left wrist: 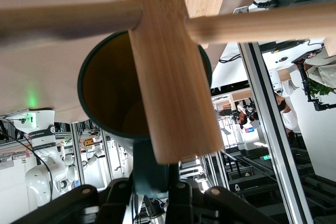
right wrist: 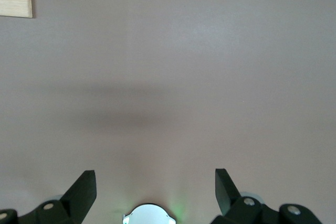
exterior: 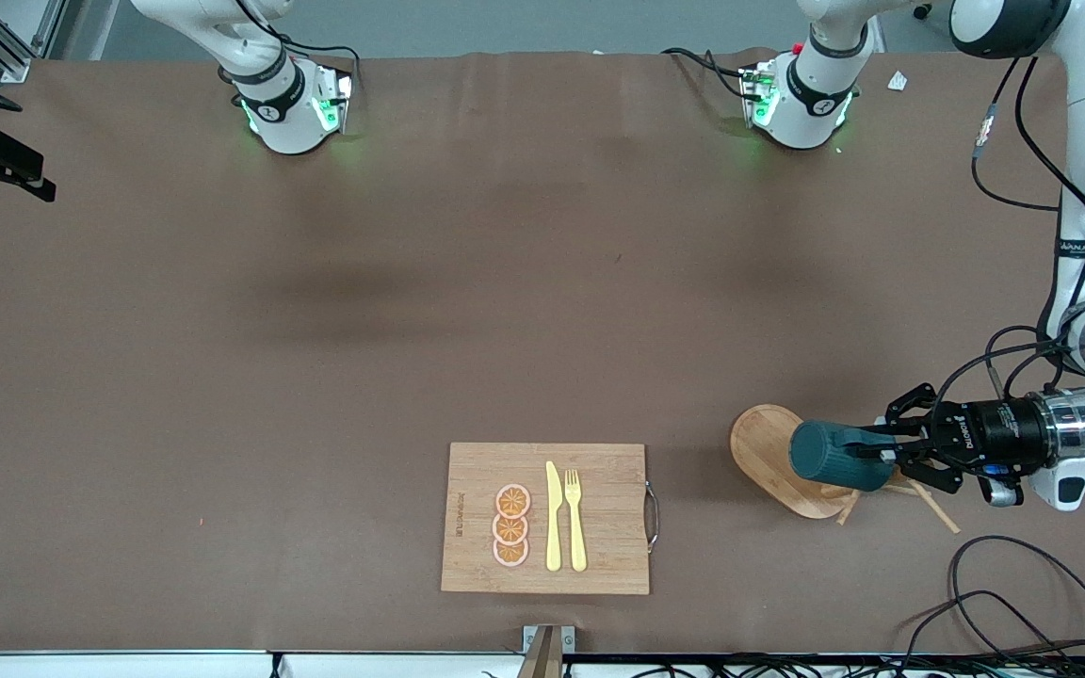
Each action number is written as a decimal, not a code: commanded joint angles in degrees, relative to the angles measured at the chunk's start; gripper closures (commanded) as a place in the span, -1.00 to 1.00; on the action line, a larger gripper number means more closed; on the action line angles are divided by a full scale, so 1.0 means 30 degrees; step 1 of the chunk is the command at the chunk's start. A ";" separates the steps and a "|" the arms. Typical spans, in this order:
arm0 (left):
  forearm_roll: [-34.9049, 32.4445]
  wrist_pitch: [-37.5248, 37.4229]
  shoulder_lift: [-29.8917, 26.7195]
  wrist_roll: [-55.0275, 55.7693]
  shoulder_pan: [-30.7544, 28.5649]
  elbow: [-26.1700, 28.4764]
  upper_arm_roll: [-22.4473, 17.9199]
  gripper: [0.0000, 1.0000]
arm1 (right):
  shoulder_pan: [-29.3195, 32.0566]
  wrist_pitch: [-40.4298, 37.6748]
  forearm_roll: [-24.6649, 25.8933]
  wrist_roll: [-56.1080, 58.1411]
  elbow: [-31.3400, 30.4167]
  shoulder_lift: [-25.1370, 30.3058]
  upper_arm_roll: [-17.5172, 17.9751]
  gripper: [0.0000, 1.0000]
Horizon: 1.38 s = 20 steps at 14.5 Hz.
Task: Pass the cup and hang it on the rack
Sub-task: 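Align the mug handle over a rack peg with the left gripper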
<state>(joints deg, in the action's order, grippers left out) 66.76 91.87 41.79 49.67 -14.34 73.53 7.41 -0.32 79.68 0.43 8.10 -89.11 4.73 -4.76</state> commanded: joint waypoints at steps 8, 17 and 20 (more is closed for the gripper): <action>0.0042 -0.0360 0.0367 -0.0210 -0.0053 -0.0370 -0.0301 0.92 | 0.0574 0.0159 -0.0612 -0.0502 -0.0384 0.0503 0.0269 -1.00; 0.0042 0.0049 0.0719 -0.1235 0.0035 -0.0429 -0.0330 0.89 | 0.0486 0.0160 -0.0584 -0.0356 -0.0355 0.0503 0.0386 -1.00; 0.0042 0.0109 0.0778 -0.1235 0.0006 -0.0429 -0.0359 0.88 | 0.0457 0.0189 -0.0583 -0.0297 -0.0355 0.0503 0.0386 -1.00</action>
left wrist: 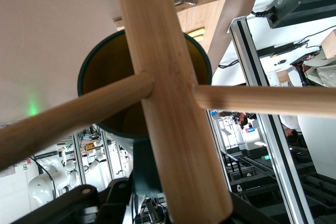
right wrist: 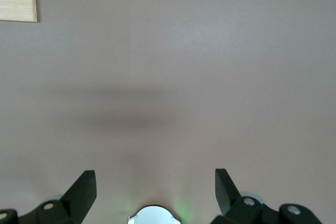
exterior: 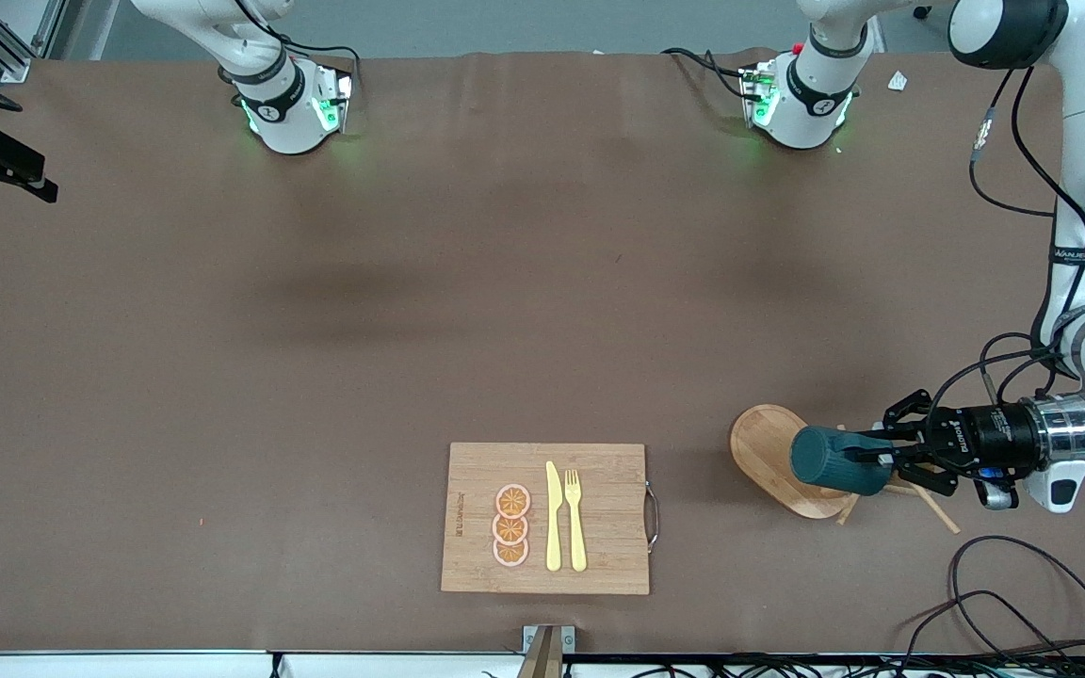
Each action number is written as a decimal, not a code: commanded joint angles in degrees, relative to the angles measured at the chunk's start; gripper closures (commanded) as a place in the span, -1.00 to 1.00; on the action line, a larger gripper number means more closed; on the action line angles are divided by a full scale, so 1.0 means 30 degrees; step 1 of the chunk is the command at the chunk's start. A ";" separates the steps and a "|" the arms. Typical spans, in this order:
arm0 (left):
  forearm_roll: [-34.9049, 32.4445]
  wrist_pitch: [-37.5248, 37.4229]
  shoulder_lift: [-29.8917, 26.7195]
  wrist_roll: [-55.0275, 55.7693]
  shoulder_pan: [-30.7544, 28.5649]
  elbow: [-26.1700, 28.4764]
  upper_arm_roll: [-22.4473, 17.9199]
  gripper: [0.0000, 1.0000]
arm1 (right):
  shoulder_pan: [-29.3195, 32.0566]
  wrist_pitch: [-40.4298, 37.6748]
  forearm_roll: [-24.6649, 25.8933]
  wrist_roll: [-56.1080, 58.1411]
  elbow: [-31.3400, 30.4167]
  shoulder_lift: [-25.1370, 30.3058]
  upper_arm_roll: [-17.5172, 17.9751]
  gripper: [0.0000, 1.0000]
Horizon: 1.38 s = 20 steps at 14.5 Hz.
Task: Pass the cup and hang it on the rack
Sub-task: 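Align the mug handle over a rack peg with the left gripper, then open the left gripper to release the mug onto the peg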
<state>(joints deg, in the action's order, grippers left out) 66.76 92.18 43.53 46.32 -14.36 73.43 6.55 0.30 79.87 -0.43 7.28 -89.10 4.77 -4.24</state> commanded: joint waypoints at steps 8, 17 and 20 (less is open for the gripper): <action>0.0014 -0.0023 0.0431 -0.0704 -0.0047 -0.0365 -0.0075 0.81 | 0.0280 0.0096 -0.0296 0.0004 -0.0360 0.0491 0.0213 -1.00; 0.0014 0.0035 0.0519 -0.0792 0.0246 -0.0365 -0.0339 -0.07 | 0.0280 0.0096 -0.0296 0.0004 -0.0389 0.0491 0.0213 -1.00; 0.0014 0.0065 0.0460 -0.0734 0.0275 -0.0365 -0.0368 -0.50 | 0.0280 0.0096 -0.0296 0.0004 -0.0389 0.0491 0.0213 -1.00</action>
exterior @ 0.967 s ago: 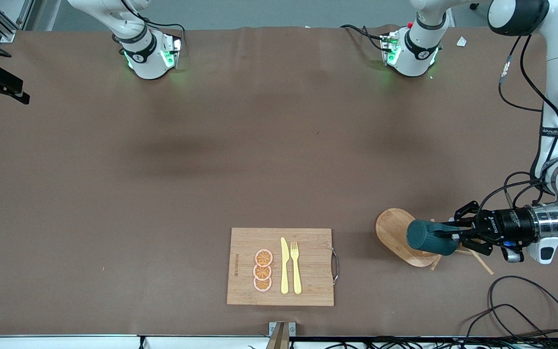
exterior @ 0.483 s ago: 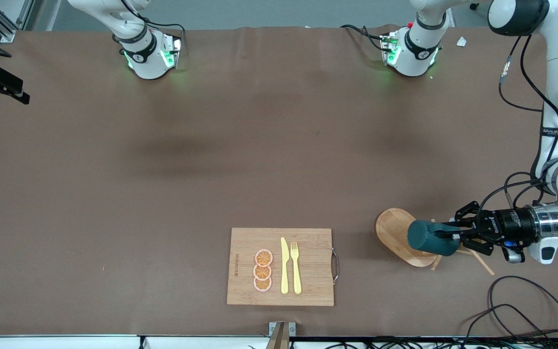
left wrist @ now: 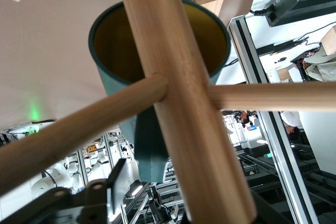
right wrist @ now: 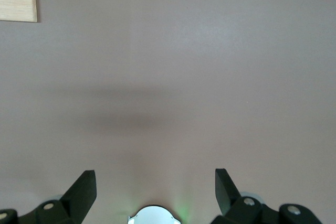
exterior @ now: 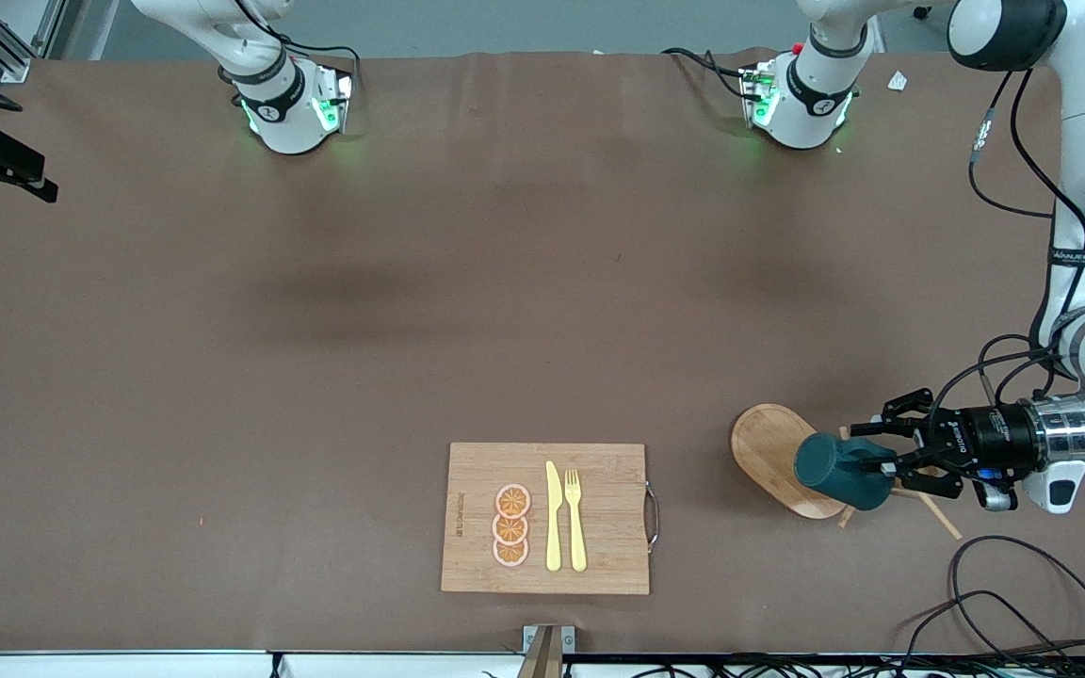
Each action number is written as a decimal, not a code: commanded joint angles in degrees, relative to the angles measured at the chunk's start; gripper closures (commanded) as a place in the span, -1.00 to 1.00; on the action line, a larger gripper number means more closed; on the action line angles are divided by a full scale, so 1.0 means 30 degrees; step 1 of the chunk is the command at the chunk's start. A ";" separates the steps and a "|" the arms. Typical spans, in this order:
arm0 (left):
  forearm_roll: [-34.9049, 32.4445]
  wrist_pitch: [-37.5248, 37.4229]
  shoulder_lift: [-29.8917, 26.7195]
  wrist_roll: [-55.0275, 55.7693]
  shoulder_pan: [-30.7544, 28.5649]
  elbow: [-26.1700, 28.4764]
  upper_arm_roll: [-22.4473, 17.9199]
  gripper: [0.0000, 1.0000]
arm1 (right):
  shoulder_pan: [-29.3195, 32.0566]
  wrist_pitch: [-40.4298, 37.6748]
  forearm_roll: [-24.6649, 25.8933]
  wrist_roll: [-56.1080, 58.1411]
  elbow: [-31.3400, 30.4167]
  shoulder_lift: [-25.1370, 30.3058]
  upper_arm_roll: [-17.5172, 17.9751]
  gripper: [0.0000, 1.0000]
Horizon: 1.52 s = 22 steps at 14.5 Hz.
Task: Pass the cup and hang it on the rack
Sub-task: 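Open the left gripper to release the mug onto the peg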
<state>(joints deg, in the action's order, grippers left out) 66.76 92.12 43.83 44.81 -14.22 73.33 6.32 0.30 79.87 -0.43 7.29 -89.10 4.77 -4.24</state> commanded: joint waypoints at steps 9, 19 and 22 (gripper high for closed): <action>-0.0923 0.0113 -0.0924 0.0180 0.0608 -0.0301 -0.0026 -1.00 | 0.0280 0.0066 -0.0294 0.0002 -0.0389 0.0490 0.0183 -1.00; -0.6337 -0.2200 -0.5551 0.0122 0.0814 -0.0213 0.0675 -1.00 | 0.0280 0.0095 -0.0265 0.0002 -0.0389 0.0490 0.0212 -1.00; -1.0547 -0.2202 -0.6579 0.0005 0.0785 -0.0242 0.2779 -1.00 | 0.0280 0.0095 -0.0265 0.0031 -0.0360 0.0461 0.0212 -1.00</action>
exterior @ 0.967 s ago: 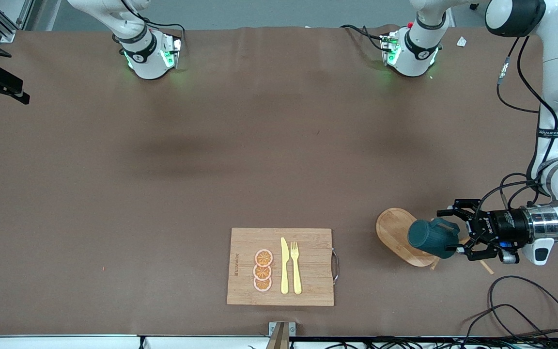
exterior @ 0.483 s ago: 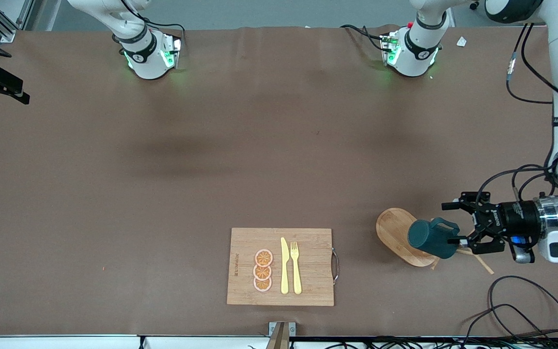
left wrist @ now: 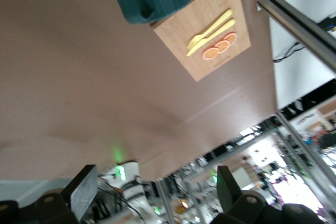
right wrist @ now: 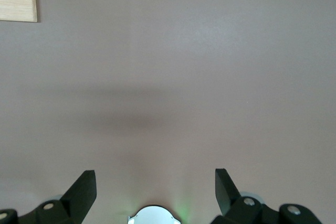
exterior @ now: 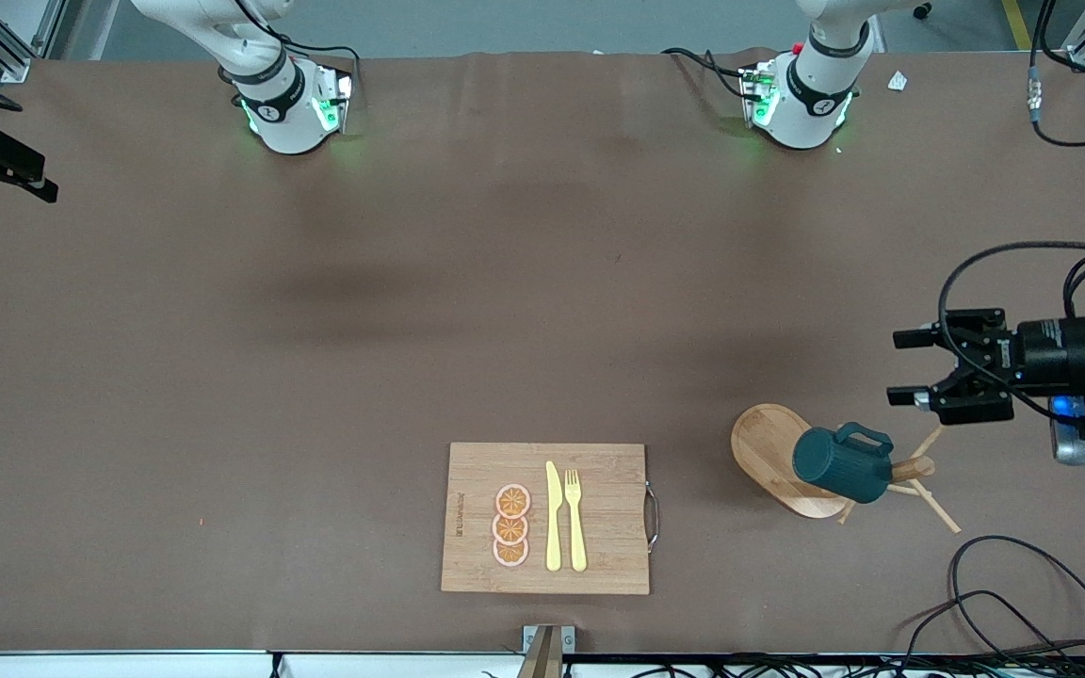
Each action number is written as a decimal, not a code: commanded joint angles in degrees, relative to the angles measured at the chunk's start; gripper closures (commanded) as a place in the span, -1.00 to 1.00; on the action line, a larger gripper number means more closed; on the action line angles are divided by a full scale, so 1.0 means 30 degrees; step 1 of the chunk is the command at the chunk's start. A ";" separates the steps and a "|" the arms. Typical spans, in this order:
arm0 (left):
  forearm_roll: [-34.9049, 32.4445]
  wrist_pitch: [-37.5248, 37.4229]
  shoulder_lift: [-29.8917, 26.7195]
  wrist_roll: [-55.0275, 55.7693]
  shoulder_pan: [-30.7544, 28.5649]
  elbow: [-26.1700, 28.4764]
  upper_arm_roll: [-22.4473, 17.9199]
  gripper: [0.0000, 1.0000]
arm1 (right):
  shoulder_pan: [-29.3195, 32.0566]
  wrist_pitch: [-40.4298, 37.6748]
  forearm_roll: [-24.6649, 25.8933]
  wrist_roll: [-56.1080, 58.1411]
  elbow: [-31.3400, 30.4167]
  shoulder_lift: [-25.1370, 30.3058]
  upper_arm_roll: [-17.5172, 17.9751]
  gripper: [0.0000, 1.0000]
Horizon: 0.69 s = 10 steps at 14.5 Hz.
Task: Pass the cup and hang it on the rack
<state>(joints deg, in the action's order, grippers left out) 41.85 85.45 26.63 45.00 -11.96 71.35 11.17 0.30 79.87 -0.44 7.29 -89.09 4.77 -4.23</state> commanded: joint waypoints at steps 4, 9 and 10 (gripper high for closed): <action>-0.8546 0.0021 -0.1347 -0.2186 -0.0055 0.0385 0.3774 -1.00 | 0.0251 0.0095 -0.0119 0.0030 -0.0361 0.0489 0.0208 -1.00; -1.4933 0.0021 -0.2224 -0.8781 0.0002 0.0415 0.3983 -1.00 | 0.0221 0.0124 0.0233 0.0089 -0.0361 0.0489 0.0208 -1.00; -1.5643 0.0021 -0.2225 -0.9369 0.0003 0.0415 0.4157 -1.00 | 0.0221 0.0124 0.0262 0.0060 -0.0361 0.0489 0.0208 -1.00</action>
<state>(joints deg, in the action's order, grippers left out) -0.12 85.50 22.25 21.23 -11.87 71.36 22.83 0.30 79.91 -0.22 7.31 -89.09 4.77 -4.23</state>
